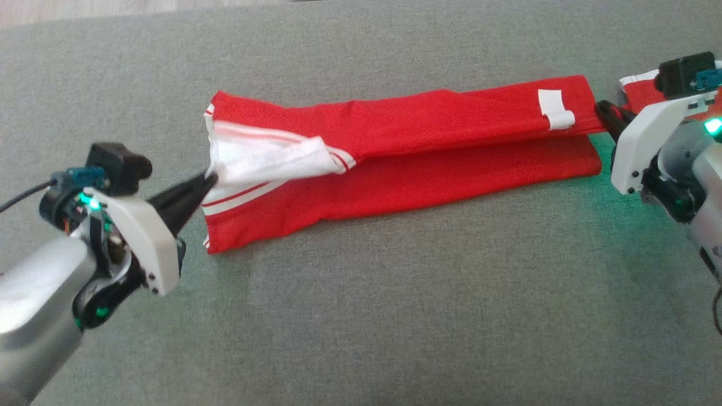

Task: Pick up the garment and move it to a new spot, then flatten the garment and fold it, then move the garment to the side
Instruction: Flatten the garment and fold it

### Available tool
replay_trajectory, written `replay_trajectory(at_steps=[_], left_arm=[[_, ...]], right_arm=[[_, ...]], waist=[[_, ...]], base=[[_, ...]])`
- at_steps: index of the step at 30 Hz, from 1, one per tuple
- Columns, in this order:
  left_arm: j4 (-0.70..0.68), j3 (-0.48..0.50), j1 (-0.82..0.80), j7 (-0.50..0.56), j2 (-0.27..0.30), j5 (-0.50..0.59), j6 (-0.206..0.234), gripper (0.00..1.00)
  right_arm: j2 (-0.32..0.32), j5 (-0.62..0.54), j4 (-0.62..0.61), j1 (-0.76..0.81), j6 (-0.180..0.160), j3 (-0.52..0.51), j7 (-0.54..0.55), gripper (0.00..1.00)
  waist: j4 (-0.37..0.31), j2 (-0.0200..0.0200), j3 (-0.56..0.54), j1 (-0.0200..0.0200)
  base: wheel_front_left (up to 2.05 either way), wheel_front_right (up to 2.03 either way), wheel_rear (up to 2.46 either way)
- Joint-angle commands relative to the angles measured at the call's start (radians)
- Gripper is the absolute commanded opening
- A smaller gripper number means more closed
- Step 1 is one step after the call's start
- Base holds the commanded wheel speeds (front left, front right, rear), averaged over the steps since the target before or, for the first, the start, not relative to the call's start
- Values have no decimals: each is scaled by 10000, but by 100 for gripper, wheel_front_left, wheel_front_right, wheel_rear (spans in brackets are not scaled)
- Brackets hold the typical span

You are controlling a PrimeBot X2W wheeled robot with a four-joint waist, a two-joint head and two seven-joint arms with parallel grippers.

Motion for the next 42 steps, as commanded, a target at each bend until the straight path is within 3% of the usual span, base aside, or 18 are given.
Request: replay_trajectory(at_steps=[1,13,14,15,16,21,24,33,37,40,42], left_arm=[[-281,394,-210,152,626,-90,17,0],[-1267,56,106,1748,1135,-812,321,0],[-1296,16,133,1824,1116,-834,352,7],[-1322,-2,145,1832,1083,-822,395,94],[-1330,11,156,1778,1025,-813,460,100],[-1239,257,158,1087,708,-689,798,100],[-1027,690,89,44,446,-465,1215,100],[-394,2334,484,-3871,-605,-212,2595,100],[-286,3122,1012,-4379,-1137,100,3046,100],[-590,4370,1611,-4408,-1699,975,3334,100],[-909,5336,2277,-4410,-2208,1670,3357,100]], right_arm=[[-314,101,-227,155,-9,116,57,0],[-816,1013,-871,149,-9,1447,1391,0],[-829,1126,-838,164,-9,1490,1509,0],[-835,1191,-814,157,-9,1529,1546,46],[-822,1281,-759,156,-9,1537,1591,100],[-706,1770,-723,28,-9,1393,1449,100],[-606,1962,-715,-159,-9,1149,893,100],[196,2199,-1029,-305,-9,106,-2573,100],[648,1886,-1043,-18,-9,-294,-4112,100],[1042,1375,-1098,368,-9,-844,-4434,100],[1312,698,-1438,728,-9,-1790,-4455,100]], waist=[[-30,-1,-30,2],[-212,-1,-131,2],[-218,-1,-133,2],[-222,-1,-133,2],[-227,-1,-135,2],[-275,-1,-262,2],[-320,-1,-419,2],[-452,-1,-1029,2],[-428,-1,-1289,2],[-430,-1,-1441,2],[-451,-1,-1529,2]], base=[[0,0,0],[0,0,0],[0,0,0],[0,0,0],[0,0,0],[0,0,0],[0,0,0],[0,0,0],[0,0,0],[0,0,0],[0,0,0]])
